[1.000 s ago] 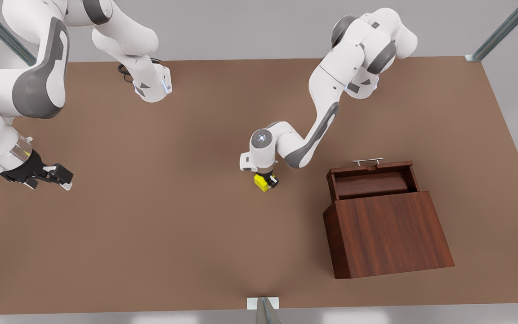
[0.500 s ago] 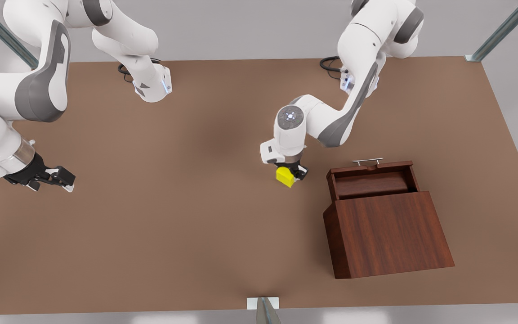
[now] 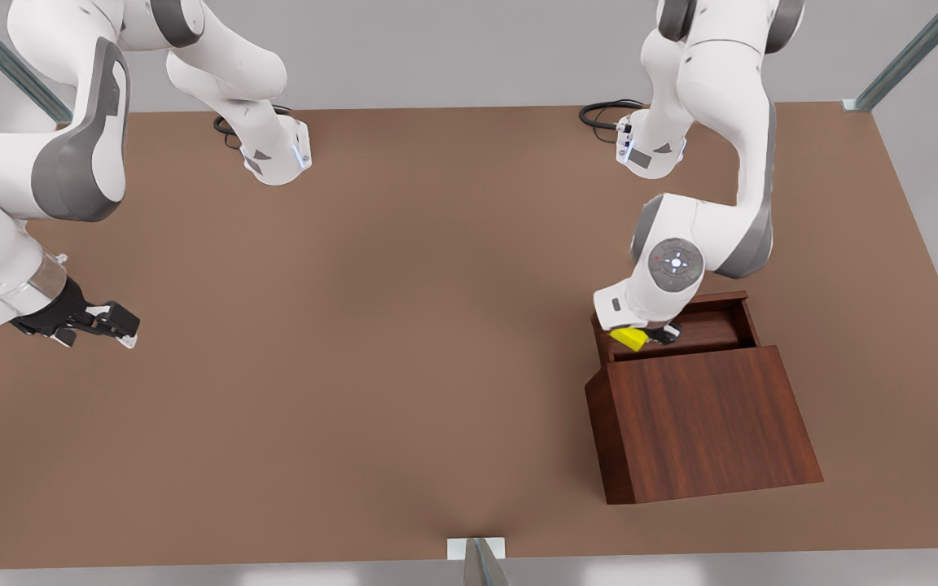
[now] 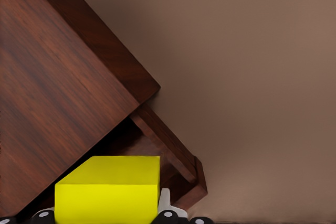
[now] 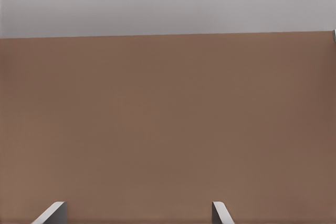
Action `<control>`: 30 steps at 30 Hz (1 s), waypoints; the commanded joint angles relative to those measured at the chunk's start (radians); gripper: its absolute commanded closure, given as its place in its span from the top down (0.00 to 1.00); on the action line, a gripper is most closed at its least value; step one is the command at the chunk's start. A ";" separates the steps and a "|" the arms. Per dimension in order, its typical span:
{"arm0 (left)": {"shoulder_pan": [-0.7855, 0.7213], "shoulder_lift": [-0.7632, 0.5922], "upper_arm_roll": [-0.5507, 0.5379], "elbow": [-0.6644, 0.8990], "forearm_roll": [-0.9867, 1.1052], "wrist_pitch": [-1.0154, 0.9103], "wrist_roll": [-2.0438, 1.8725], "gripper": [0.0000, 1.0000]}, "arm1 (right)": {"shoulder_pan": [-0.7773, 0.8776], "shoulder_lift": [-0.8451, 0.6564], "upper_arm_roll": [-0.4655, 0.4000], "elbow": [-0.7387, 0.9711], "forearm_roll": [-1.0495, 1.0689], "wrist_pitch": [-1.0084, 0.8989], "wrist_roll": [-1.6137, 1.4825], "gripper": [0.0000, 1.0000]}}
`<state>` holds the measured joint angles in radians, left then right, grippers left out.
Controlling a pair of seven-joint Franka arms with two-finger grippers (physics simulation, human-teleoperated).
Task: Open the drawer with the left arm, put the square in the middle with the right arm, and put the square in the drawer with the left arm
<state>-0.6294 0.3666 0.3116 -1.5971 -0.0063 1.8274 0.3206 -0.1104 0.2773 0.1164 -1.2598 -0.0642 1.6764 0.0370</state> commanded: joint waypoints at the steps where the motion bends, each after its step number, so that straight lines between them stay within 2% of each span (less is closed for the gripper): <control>1: -0.001 -0.002 0.015 -0.007 -0.024 -0.030 0.518 0.66 | 0.000 -0.001 0.000 0.000 0.000 0.003 0.001 1.00; 11: -0.001 -0.018 0.098 -0.084 -0.024 -0.040 0.710 0.66 | 0.000 0.000 0.000 -0.001 0.000 0.005 0.001 1.00; 19: -0.001 0.017 0.098 -0.081 -0.055 -0.013 0.710 0.69 | -0.002 0.005 0.000 0.000 0.003 0.012 0.001 1.00; 20: -0.001 0.018 0.098 -0.081 -0.058 -0.008 0.710 0.72 | -0.002 0.005 -0.001 0.002 0.003 0.012 0.001 1.00; 21: -0.001 0.021 0.098 -0.080 -0.060 -0.008 0.710 1.00 | -0.002 0.005 -0.001 0.002 0.001 0.012 0.000 1.00; 28: -0.003 0.009 0.098 -0.073 -0.061 -0.025 0.700 1.00 | 0.001 0.003 -0.001 -0.004 0.001 0.008 0.006 1.00; 30: -0.003 -0.003 0.100 -0.001 -0.077 -0.155 0.378 1.00 | 0.002 0.003 -0.001 -0.004 0.001 0.006 0.006 1.00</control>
<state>-0.6320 0.3713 0.4135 -1.6068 -0.0725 1.7740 0.8426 -0.1090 0.2820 0.1160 -1.2641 -0.0634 1.6851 0.0386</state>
